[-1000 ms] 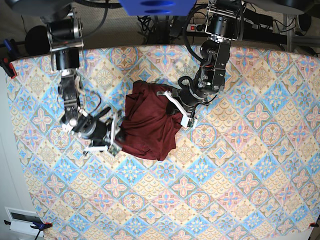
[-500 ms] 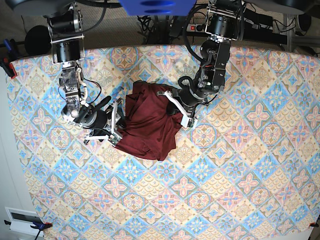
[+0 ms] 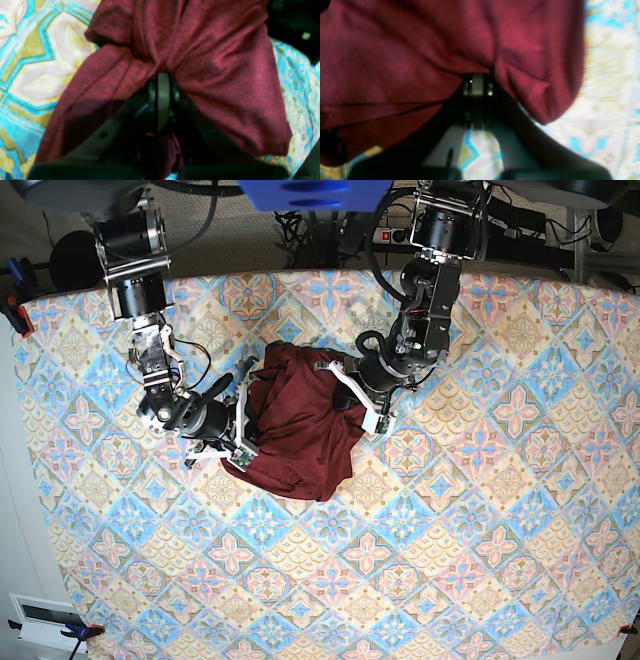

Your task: Layout the t-shirt on the table in an organized manner, then fold the t-shirt properly

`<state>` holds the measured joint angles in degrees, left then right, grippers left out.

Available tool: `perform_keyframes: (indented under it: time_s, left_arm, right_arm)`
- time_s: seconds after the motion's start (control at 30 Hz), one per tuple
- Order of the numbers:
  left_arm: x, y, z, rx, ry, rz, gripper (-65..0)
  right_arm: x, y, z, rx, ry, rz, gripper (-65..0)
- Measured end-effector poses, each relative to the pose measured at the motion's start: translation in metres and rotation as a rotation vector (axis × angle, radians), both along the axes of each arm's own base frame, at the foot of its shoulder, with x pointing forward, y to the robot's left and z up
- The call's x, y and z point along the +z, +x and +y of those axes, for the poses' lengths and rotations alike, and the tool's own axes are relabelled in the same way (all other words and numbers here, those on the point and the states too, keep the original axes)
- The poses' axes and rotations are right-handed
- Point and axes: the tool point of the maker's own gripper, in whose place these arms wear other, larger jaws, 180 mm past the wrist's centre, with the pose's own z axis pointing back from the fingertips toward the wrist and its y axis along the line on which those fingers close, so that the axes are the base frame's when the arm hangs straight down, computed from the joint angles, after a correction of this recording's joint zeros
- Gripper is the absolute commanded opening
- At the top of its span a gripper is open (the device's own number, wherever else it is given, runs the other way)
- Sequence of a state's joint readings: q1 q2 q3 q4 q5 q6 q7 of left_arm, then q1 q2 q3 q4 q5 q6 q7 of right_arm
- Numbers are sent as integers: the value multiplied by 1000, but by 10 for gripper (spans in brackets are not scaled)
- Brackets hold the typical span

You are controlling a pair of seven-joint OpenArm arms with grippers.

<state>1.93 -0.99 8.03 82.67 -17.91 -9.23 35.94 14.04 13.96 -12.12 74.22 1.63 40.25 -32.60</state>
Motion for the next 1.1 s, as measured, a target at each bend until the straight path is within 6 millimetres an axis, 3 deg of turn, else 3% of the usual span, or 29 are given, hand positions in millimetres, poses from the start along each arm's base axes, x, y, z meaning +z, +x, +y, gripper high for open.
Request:
perform_keyframes:
  time_s: [0.2, 0.37, 0.63, 0.83, 0.93, 1.03, 1.1]
  left_arm:
    - [-1, -1, 1, 7, -2, -8, -646]
    - [-3, -6, 1, 12, -5, -4, -646]
    - [-4, -7, 2, 14, -6, -4, -646]
    - [-3, -7, 2, 14, -6, -4, -646]
    - [-1, -5, 6, 46, -43, 14, -646]
    - [1, -4, 20, 123, -123, 38, -646]
    - [1, -3, 28, 146, -142, 49, -646]
  right_arm:
    - [16, 20, -17, -4, -49, -43, -650]
    - [38, 41, -18, -5, -41, -103, -650]
    - [26, 47, -33, -38, -61, -56, -645]
    - [22, 45, -34, -41, -61, -44, -577]
    - [43, 50, -29, -22, -69, -108, -576]
    - [86, 58, -20, 14, -90, -229, -573]
    - [110, 56, -27, 34, -105, -293, -573]
